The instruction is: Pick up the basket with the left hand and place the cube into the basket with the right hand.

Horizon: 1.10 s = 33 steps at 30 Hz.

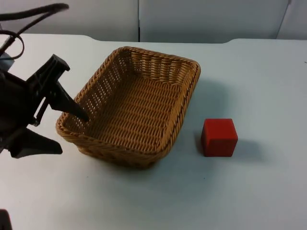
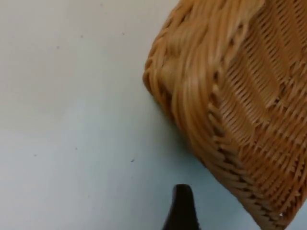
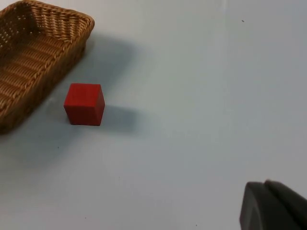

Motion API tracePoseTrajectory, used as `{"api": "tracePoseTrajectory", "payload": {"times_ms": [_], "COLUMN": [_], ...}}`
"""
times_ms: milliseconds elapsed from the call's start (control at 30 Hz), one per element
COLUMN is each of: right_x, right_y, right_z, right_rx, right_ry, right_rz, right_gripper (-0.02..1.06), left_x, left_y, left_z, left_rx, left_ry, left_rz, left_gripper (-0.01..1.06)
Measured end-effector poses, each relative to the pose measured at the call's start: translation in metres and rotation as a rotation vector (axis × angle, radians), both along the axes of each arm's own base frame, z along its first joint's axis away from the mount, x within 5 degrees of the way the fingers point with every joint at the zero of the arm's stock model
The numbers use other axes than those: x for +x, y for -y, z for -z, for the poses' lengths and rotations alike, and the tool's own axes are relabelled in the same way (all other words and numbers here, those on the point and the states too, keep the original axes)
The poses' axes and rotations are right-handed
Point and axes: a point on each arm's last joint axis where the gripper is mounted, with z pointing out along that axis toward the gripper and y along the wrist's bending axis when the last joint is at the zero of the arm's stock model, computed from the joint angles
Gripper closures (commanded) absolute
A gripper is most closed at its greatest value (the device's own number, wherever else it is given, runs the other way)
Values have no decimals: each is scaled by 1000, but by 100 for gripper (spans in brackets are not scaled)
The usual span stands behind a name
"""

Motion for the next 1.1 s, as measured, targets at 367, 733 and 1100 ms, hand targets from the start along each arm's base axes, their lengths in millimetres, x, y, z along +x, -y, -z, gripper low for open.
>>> {"api": "tracePoseTrajectory", "payload": {"times_ms": [367, 733, 1100], "right_x": [0, 0, 0], "right_y": [0, 0, 0], "right_z": [0, 0, 0], "right_rx": [0, 0, 0], "right_ry": [0, 0, 0], "right_rz": [0, 0, 0], "right_gripper": [105, 105, 105], "left_x": [1, 14, 30], "left_y": [-1, 0, 2], "left_z": [33, 47, 38], "left_rx": [27, -38, -42], "left_ry": [-104, -43, 30], "left_rz": [-20, -116, -110], "left_gripper": [31, 68, 105]}}
